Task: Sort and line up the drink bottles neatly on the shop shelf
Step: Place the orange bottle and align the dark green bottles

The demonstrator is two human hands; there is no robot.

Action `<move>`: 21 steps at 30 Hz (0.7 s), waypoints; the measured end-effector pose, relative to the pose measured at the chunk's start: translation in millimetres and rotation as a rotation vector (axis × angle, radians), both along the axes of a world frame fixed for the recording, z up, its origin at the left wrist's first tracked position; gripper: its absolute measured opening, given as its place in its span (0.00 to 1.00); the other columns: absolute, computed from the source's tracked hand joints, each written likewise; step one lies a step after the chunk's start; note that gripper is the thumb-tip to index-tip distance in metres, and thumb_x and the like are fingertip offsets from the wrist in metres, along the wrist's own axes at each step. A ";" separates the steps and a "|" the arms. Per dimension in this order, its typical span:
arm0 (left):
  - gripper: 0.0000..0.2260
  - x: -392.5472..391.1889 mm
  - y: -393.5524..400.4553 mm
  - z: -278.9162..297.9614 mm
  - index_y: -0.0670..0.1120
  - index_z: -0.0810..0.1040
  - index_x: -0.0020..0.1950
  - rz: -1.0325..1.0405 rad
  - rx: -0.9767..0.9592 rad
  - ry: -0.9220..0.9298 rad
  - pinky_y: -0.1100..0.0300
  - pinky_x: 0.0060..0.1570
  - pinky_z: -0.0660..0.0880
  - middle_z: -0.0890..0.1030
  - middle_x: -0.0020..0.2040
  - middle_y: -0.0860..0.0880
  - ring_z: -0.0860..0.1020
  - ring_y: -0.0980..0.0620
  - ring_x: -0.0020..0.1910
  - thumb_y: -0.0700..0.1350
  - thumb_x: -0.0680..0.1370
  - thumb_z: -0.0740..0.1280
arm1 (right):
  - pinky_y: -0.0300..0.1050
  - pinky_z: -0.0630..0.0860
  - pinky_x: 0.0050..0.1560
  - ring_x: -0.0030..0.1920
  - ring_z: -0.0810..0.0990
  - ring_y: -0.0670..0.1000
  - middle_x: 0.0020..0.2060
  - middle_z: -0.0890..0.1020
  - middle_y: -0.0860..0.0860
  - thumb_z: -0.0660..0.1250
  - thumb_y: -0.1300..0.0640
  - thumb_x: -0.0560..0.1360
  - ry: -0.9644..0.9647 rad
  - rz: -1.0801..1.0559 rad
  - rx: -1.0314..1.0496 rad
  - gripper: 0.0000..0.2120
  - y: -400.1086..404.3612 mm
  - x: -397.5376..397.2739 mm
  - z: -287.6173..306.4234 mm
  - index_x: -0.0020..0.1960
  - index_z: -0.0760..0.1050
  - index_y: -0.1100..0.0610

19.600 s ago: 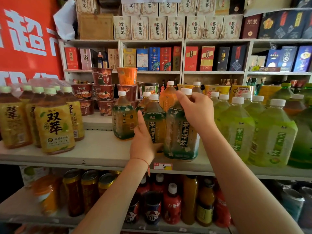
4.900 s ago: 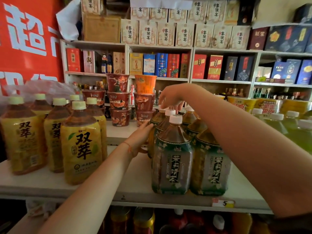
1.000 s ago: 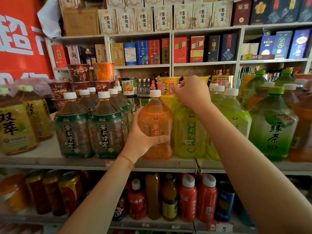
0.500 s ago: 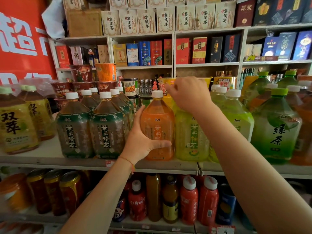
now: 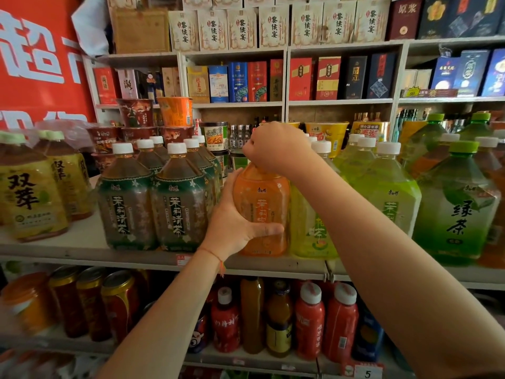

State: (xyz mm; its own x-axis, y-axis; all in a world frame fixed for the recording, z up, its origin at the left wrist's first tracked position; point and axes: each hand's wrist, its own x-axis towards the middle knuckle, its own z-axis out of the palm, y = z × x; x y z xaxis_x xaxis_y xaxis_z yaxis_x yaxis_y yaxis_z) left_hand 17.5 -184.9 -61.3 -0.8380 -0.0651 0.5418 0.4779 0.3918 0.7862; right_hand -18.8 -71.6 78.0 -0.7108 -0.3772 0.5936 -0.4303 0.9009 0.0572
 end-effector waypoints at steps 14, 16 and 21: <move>0.43 -11.6 6.5 12.2 0.57 0.73 0.64 -0.189 0.349 -0.033 0.56 0.58 0.79 0.85 0.56 0.53 0.83 0.54 0.58 0.65 0.52 0.82 | 0.46 0.70 0.35 0.34 0.72 0.51 0.34 0.73 0.51 0.55 0.48 0.81 -0.022 -0.019 -0.020 0.17 -2.1 -0.8 0.1 0.39 0.71 0.56; 0.46 -15.8 5.0 11.5 0.54 0.74 0.65 -0.203 0.382 -0.027 0.52 0.60 0.78 0.84 0.58 0.50 0.83 0.52 0.59 0.66 0.51 0.83 | 0.47 0.74 0.37 0.35 0.74 0.52 0.34 0.73 0.51 0.55 0.48 0.80 -0.033 0.008 -0.057 0.17 -2.7 -0.7 -0.5 0.38 0.71 0.55; 0.45 -21.8 5.7 8.7 0.54 0.74 0.63 -0.229 0.416 -0.012 0.52 0.57 0.80 0.85 0.55 0.51 0.83 0.51 0.57 0.67 0.50 0.83 | 0.42 0.64 0.29 0.32 0.70 0.49 0.33 0.72 0.51 0.55 0.49 0.79 -0.029 0.025 -0.065 0.17 -0.4 -4.3 -3.3 0.34 0.68 0.54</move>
State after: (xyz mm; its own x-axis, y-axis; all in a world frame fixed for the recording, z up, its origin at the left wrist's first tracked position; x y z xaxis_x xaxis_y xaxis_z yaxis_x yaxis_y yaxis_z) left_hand -4.3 -179.1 -52.6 -0.8621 -0.0874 0.4991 0.5052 -0.0720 0.8600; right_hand -23.0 -72.0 74.7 -0.7186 -0.3565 0.5970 -0.4535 0.8912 -0.0138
